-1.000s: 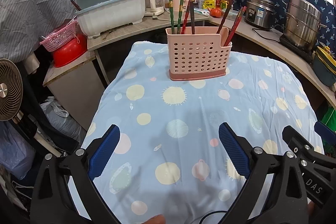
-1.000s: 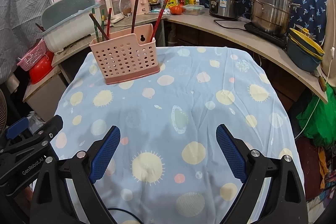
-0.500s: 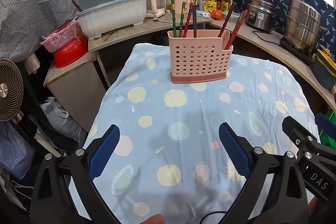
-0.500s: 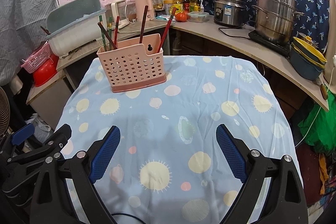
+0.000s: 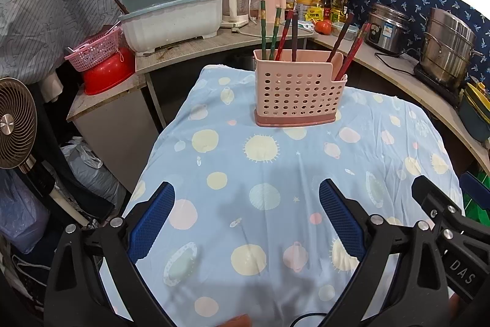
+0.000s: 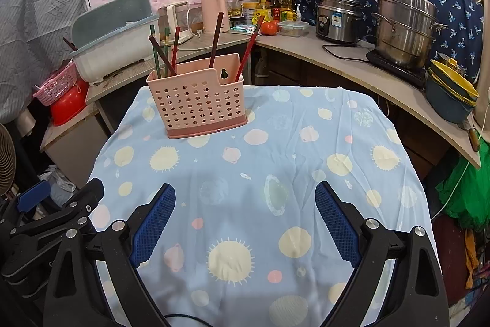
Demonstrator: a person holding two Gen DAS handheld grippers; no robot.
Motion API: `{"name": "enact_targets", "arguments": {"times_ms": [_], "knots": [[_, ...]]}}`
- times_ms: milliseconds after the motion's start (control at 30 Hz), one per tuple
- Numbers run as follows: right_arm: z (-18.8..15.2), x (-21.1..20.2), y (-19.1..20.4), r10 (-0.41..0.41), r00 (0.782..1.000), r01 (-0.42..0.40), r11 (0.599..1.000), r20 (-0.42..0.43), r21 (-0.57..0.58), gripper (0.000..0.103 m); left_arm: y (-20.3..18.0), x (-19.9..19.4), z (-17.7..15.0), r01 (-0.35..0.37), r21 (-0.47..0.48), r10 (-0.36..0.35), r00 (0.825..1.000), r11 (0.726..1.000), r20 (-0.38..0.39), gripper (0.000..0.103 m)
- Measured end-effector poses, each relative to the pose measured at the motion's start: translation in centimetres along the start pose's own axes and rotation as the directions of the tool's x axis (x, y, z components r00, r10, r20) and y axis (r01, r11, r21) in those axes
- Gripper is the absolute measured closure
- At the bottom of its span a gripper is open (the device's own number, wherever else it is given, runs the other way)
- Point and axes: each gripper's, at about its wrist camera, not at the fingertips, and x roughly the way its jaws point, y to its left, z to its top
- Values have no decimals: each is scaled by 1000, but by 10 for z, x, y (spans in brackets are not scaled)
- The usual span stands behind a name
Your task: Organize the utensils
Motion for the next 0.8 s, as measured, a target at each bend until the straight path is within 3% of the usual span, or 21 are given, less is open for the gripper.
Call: {"name": "enact_targets", "arguments": {"times_ms": [800], "knots": [[2, -1, 2, 2, 1000, -2, 1000, 7, -4, 15, 1, -1, 1, -9, 5, 9, 1000, 1000, 2, 12]]}}
